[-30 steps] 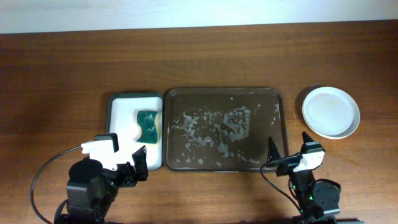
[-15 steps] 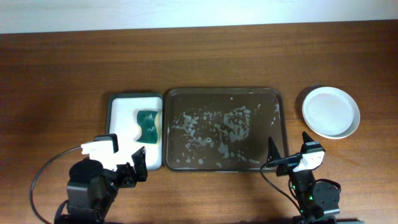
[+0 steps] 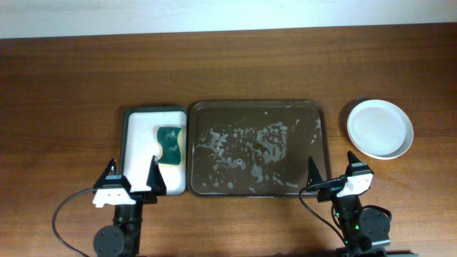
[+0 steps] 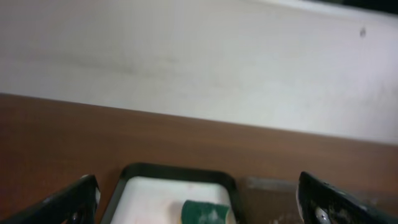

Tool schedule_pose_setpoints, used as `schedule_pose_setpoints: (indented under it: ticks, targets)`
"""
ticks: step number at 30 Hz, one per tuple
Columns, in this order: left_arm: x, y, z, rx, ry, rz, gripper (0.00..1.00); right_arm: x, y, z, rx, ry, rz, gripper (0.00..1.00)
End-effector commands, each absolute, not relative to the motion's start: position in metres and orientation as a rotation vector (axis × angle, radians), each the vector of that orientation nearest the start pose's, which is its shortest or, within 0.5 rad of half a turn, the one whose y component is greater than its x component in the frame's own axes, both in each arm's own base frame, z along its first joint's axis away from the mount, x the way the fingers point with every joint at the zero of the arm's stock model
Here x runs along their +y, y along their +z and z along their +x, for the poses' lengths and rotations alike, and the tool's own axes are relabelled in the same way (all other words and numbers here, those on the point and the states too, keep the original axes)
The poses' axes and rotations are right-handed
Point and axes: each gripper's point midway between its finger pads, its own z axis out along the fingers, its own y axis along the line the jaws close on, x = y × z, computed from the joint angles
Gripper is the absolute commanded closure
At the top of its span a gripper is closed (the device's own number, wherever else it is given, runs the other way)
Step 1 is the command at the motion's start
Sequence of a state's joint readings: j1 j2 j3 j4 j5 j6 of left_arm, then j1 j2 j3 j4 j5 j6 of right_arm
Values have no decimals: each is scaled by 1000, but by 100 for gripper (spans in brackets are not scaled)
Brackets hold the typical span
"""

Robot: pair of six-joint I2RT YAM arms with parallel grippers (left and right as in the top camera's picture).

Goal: Clean dirty plates on tray and stack at the side

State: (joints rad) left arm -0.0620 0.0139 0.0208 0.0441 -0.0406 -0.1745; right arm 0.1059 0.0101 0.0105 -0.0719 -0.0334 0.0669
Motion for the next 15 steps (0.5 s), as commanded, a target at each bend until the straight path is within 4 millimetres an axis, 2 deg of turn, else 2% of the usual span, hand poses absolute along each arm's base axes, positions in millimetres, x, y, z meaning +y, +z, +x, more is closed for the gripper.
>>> schedule_pose_setpoints:
  ticks: [1, 15]
  targets:
    - [-20, 155, 245, 1654, -106, 44, 1, 32, 156, 244, 1647, 151, -63, 1]
    - [-20, 157, 245, 1648, -103, 42, 1, 32, 156, 244, 1648, 151, -63, 1]
